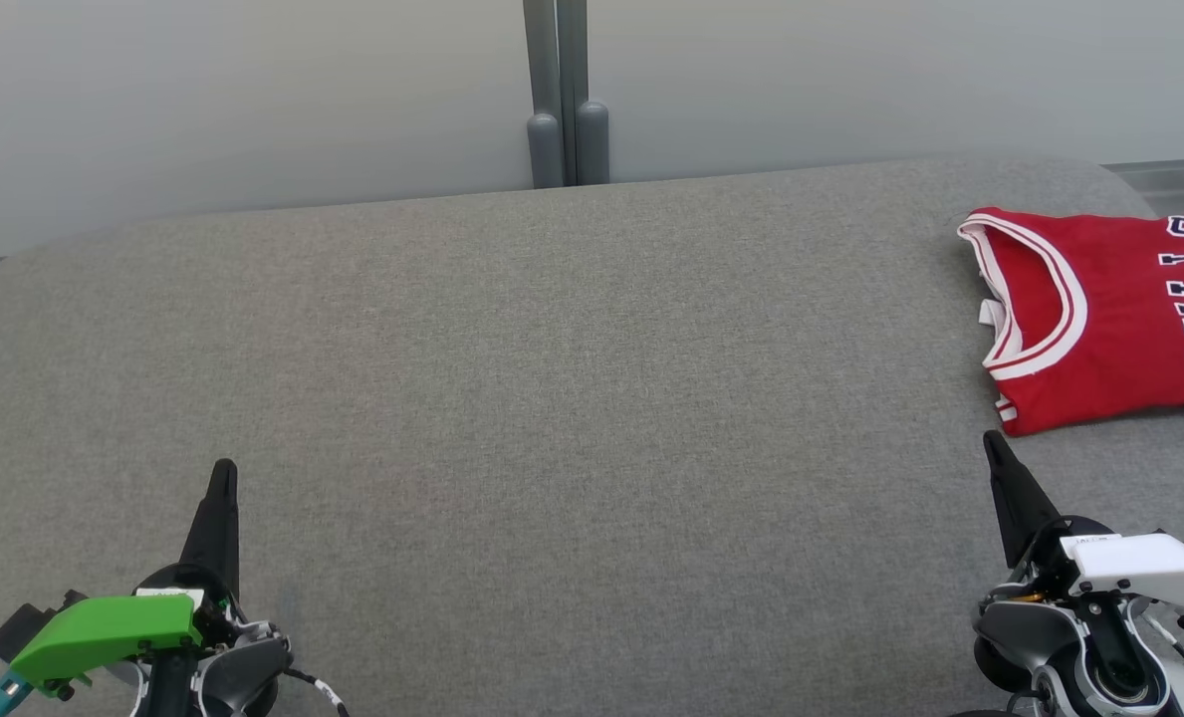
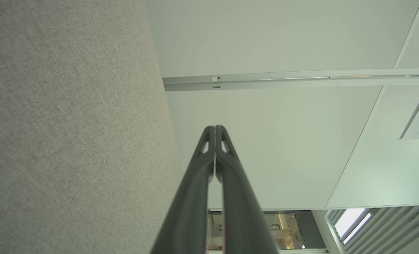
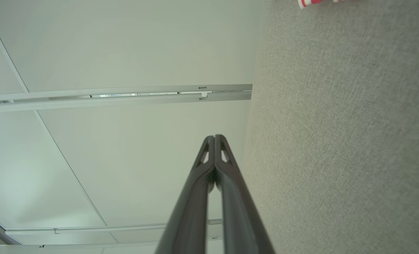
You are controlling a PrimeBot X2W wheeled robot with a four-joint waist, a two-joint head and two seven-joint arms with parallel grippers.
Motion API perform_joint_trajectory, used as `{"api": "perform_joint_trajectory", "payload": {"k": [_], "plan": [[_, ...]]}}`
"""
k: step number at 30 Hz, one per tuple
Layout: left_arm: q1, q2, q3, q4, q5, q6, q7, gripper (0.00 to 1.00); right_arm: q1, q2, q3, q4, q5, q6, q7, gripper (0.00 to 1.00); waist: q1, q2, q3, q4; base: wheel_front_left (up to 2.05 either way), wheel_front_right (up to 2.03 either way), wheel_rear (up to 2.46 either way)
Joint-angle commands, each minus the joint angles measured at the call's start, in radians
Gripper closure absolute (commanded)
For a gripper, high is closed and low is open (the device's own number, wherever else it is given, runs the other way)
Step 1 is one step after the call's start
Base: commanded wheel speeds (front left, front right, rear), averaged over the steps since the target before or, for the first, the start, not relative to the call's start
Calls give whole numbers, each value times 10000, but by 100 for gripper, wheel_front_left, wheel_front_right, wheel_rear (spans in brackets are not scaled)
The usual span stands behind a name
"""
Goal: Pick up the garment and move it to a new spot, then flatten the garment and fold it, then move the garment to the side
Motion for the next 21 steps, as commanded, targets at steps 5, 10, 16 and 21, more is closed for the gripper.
{"api": "perform_joint_trajectory", "payload": {"k": [5, 10, 16, 21], "plan": [[-125, 69, 35, -17, -17, -57, -5, 100, -67, -43, -24, 17, 62, 4, 34, 100, 0, 0, 0, 1, 0, 0, 0], [-124, 70, 34, -17, -17, -57, -6, 100, -66, -43, -24, 17, 62, 4, 33, 100, 0, 0, 0, 1, 0, 0, 0], [-124, 70, 34, -18, -17, -57, -6, 100, -66, -43, -23, 17, 63, 4, 33, 100, 0, 0, 0, 1, 0, 0, 0], [-123, 70, 34, -18, -17, -57, -6, 100, -65, -43, -23, 17, 63, 4, 33, 100, 0, 0, 0, 1, 0, 0, 0]]}}
